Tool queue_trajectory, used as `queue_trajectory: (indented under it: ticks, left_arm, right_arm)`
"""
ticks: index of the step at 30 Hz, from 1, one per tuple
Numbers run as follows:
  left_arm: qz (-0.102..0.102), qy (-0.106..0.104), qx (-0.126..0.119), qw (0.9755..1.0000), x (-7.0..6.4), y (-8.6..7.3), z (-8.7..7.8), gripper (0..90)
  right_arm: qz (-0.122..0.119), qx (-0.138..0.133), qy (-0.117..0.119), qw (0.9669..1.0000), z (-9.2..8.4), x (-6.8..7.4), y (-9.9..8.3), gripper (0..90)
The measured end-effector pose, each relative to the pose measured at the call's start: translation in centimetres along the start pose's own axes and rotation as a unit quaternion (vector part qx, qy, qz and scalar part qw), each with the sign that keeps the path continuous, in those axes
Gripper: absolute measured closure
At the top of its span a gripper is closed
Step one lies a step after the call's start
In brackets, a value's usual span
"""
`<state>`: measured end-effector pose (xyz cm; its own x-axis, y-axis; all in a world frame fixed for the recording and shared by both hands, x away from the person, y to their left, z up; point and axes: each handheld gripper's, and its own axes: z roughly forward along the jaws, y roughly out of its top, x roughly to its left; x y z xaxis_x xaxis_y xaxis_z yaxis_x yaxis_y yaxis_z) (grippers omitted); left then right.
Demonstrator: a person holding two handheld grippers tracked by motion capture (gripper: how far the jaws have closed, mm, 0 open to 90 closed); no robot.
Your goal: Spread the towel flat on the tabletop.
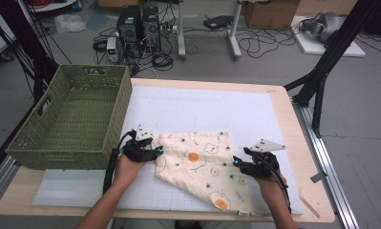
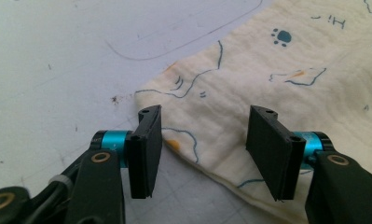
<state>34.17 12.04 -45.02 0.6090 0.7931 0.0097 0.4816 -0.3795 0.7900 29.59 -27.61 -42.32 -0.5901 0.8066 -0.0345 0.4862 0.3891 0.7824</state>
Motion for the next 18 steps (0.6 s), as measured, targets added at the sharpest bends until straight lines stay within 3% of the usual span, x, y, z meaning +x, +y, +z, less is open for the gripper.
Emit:
queue_trajectory:
  ticks: [4,6,7,9,10,11,13,14,16,17,18]
  left_arm:
    - [0.022,-0.015,-0.003,0.9996,-0.5,0.1,0.1,66.4]
    - [0.018,-0.015,-0.003,0.9997,-0.6,0.1,0.1,73.4]
    - [0.021,-0.019,0.000,0.9996,-0.7,0.2,0.1,77.0]
    - [0.027,-0.016,-0.002,0.9995,-0.8,0.3,0.2,82.8]
    - [0.035,-0.007,-0.002,0.9994,-0.8,0.4,0.3,83.9]
    - [0.040,0.004,-0.003,0.9992,-0.7,0.5,0.3,83.9]
    - [0.017,0.014,-0.013,0.9997,0.0,0.6,0.3,83.9]
    - [0.002,0.019,-0.014,0.9997,0.7,0.9,0.3,84.0]
    - [-0.002,0.021,-0.022,0.9995,0.9,1.1,0.4,84.0]
    - [-0.001,0.022,-0.023,0.9995,1.1,1.5,0.3,84.4]
    - [-0.001,0.023,-0.027,0.9994,1.2,1.9,0.4,84.5]
  right_arm:
    - [-0.006,0.010,-0.004,0.9999,3.2,0.3,1.7,29.4]
    - [-0.010,0.014,-0.004,0.9998,4.5,0.6,2.3,22.2]
    - [-0.001,0.019,-0.003,0.9998,5.1,0.7,2.6,17.3]
    - [0.004,0.024,0.002,0.9997,5.6,0.8,2.8,14.5]
    - [0.006,0.039,0.010,0.9992,6.9,1.0,3.3,11.4]
    - [0.006,0.039,0.010,0.9992,6.9,1.0,3.3,11.4]
    - [0.006,0.046,0.014,0.9988,7.6,1.0,3.4,11.4]
    - [0.004,0.055,0.016,0.9984,8.1,1.2,3.5,12.6]
    - [0.002,0.056,0.017,0.9983,8.3,1.1,3.5,15.4]
    - [0.012,0.046,0.009,0.9988,8.3,1.0,3.7,34.1]
    - [0.017,0.044,0.012,0.9988,8.3,0.8,3.7,42.9]
